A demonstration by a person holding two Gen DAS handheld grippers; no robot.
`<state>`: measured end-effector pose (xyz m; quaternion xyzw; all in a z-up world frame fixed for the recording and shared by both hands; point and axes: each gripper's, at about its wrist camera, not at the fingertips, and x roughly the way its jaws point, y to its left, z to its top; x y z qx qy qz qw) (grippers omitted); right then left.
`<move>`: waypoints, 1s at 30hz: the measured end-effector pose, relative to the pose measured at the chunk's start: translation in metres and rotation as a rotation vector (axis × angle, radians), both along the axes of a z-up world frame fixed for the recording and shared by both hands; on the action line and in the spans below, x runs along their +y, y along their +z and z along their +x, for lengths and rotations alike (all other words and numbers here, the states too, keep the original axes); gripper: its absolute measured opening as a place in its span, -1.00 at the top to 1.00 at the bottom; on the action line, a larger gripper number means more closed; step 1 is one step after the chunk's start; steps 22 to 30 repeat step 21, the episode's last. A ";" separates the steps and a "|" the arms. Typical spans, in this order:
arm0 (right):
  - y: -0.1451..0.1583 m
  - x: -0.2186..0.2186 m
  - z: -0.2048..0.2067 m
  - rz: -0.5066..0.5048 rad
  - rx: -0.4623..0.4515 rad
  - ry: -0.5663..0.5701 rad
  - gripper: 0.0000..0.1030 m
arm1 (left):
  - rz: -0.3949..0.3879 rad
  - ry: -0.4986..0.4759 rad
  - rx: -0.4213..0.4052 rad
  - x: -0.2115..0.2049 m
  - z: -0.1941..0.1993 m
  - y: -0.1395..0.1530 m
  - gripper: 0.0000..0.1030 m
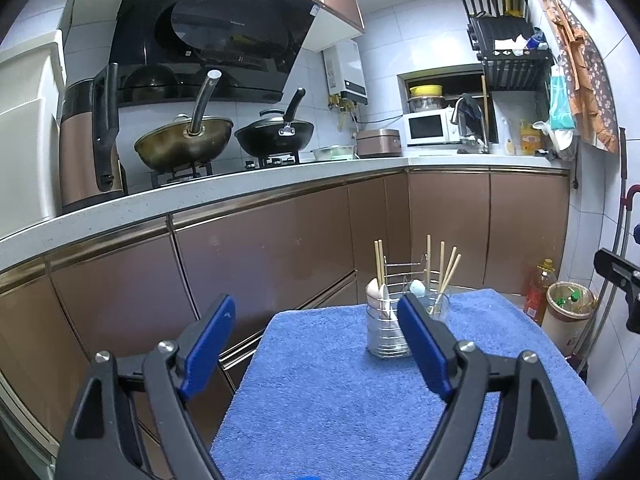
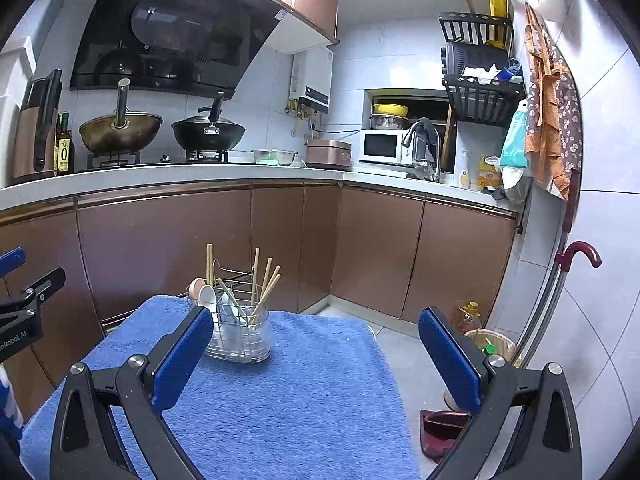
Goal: Organize utensils
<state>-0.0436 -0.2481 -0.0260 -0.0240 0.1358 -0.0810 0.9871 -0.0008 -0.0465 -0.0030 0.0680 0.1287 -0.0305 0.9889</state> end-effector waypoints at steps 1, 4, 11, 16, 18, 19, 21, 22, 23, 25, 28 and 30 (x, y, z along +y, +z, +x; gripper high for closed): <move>0.000 0.000 0.000 0.001 -0.001 -0.001 -1.00 | 0.000 0.000 -0.001 0.000 -0.001 0.000 -0.61; 0.000 -0.002 -0.002 0.005 -0.002 -0.003 -1.00 | 0.005 0.000 -0.007 -0.002 -0.001 0.001 -0.61; 0.000 -0.003 -0.001 0.006 0.003 -0.015 -1.00 | 0.006 0.002 -0.017 -0.002 -0.004 0.000 -0.61; -0.002 -0.003 -0.001 0.008 0.007 -0.020 -1.00 | 0.005 0.011 -0.017 0.000 -0.003 0.001 -0.61; -0.002 -0.004 -0.001 0.009 0.007 -0.022 -1.00 | 0.004 0.015 -0.018 0.000 -0.003 0.001 -0.61; -0.002 -0.004 -0.001 0.010 0.007 -0.024 -1.00 | 0.003 0.016 -0.016 0.000 -0.002 0.001 -0.61; -0.003 -0.005 -0.001 0.011 0.007 -0.025 -1.00 | 0.000 0.015 -0.012 0.000 -0.002 0.001 -0.61; -0.003 -0.005 -0.001 0.011 0.007 -0.025 -1.00 | 0.000 0.015 -0.012 0.000 -0.002 0.001 -0.61; -0.003 -0.005 -0.001 0.011 0.007 -0.025 -1.00 | 0.000 0.015 -0.012 0.000 -0.002 0.001 -0.61; -0.003 -0.005 -0.001 0.011 0.007 -0.025 -1.00 | 0.000 0.015 -0.012 0.000 -0.002 0.001 -0.61; -0.003 -0.005 -0.001 0.011 0.007 -0.025 -1.00 | 0.000 0.015 -0.012 0.000 -0.002 0.001 -0.61; -0.003 -0.005 -0.001 0.011 0.007 -0.025 -1.00 | 0.000 0.015 -0.012 0.000 -0.002 0.001 -0.61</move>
